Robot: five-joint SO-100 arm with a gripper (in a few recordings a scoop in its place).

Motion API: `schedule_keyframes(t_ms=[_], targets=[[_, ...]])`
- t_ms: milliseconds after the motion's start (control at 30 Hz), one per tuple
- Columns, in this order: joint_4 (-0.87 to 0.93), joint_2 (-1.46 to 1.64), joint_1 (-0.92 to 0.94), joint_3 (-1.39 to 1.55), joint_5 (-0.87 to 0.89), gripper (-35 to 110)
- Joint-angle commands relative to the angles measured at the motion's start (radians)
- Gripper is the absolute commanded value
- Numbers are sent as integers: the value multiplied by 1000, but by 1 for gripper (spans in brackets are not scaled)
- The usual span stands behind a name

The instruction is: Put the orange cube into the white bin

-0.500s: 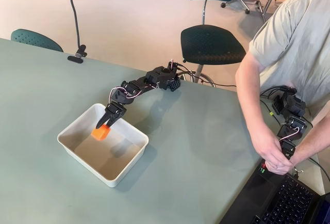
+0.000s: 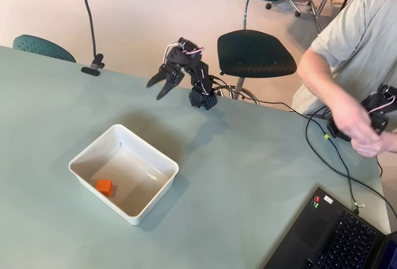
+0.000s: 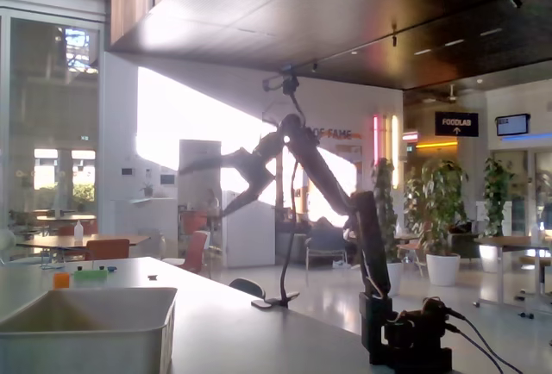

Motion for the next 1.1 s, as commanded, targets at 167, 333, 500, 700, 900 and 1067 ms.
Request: schedule_keyframes(t_ms=[167, 333, 500, 700, 900, 1067], targets=[[-12, 514, 9, 850, -3, 59], [-161, 965, 8, 1287, -3, 59], [-373, 1479, -8, 1787, -2, 59], [-591, 1919, -9, 2229, 0, 59], [-738, 1922, -26, 2388, -11, 59], [-807, 1922, -137, 2503, -15, 59]])
